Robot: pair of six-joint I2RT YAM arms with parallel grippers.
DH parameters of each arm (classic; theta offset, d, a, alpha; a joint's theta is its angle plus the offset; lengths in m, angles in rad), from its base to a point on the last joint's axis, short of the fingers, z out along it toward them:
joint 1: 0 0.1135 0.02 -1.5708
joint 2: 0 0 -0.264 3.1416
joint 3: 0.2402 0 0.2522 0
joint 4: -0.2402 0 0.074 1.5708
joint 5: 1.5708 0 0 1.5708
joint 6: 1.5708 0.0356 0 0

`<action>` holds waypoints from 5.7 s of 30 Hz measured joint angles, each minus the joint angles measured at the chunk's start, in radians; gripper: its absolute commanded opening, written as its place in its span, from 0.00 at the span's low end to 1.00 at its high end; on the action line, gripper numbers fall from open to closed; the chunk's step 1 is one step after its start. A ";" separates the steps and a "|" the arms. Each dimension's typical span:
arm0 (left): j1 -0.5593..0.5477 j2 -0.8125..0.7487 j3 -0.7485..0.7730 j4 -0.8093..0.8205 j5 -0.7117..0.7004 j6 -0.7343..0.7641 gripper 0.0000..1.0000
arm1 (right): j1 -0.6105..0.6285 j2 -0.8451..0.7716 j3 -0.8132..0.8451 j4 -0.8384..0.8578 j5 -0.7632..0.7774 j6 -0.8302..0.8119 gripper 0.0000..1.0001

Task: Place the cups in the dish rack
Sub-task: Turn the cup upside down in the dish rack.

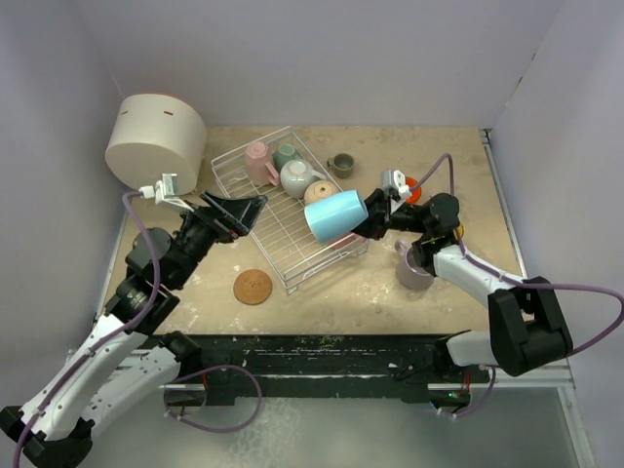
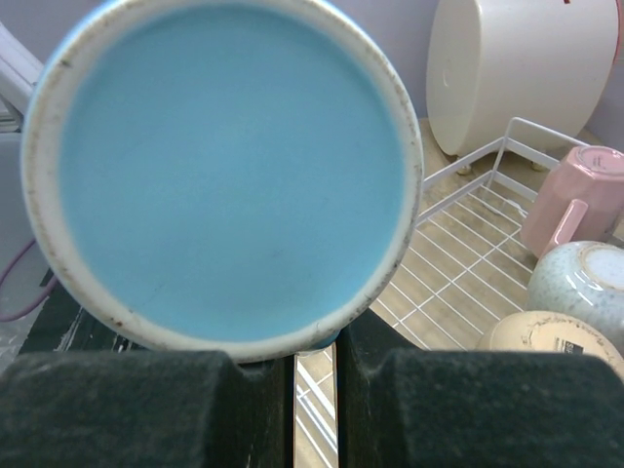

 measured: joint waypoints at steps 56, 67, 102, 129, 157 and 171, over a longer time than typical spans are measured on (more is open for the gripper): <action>0.134 0.078 0.124 -0.511 -0.534 0.832 0.99 | 0.475 0.835 1.349 -1.449 1.205 -0.259 0.00; 0.143 0.068 0.124 -0.504 -0.536 0.832 0.99 | 0.488 0.953 1.456 -1.462 1.258 -0.223 0.00; 0.171 0.061 0.111 -0.496 -0.522 0.841 0.99 | 0.515 1.090 1.551 -1.448 1.435 -0.237 0.00; 0.188 0.054 0.111 -0.495 -0.497 0.847 0.99 | 0.571 1.109 1.480 -1.233 1.638 -0.512 0.00; 0.190 0.050 0.110 -0.492 -0.490 0.847 0.99 | 0.572 1.078 1.413 -1.134 1.604 -0.612 0.40; 0.190 0.039 0.109 -0.491 -0.488 0.847 0.99 | 0.573 0.878 1.310 -1.134 1.521 -0.604 0.50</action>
